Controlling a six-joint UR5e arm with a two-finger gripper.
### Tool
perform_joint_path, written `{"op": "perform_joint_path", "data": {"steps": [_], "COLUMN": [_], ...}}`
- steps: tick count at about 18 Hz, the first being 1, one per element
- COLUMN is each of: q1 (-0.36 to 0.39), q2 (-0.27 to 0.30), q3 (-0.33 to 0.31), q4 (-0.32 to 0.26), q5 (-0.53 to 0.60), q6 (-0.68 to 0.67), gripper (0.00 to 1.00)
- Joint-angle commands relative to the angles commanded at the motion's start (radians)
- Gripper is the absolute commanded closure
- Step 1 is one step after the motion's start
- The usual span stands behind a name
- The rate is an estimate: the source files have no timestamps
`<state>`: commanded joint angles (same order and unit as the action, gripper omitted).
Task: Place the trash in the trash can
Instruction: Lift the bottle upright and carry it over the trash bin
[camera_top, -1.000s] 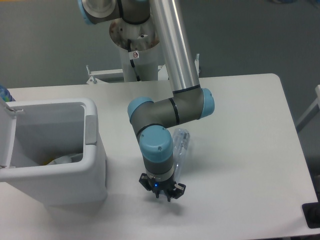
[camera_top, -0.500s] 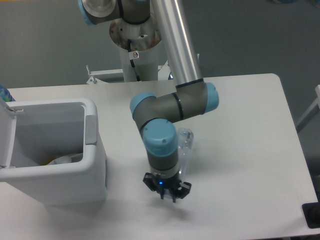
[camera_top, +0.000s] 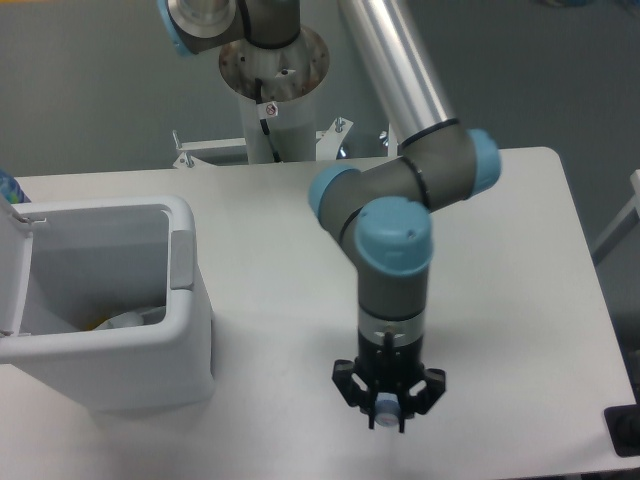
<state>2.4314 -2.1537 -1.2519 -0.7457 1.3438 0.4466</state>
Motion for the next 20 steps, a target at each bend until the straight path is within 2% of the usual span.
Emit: {"op": "perform_joint_path", "data": {"steps": [3, 8, 18, 20], "q1": [0.0, -0.018, -0.06, -0.081], "q2": [0.008, 0.017, 0.129, 0.147], "q3": [0.011, 0.075, 0.088, 0.089], "q4": [0.052, 0.057, 0.058, 0.087], "q5": [0.0, 0.0, 0.0, 0.002], "q6": [-0.048, -0.133, -0.149, -0.16], "gripper": [0.67, 0.67, 0.67, 0.67]}}
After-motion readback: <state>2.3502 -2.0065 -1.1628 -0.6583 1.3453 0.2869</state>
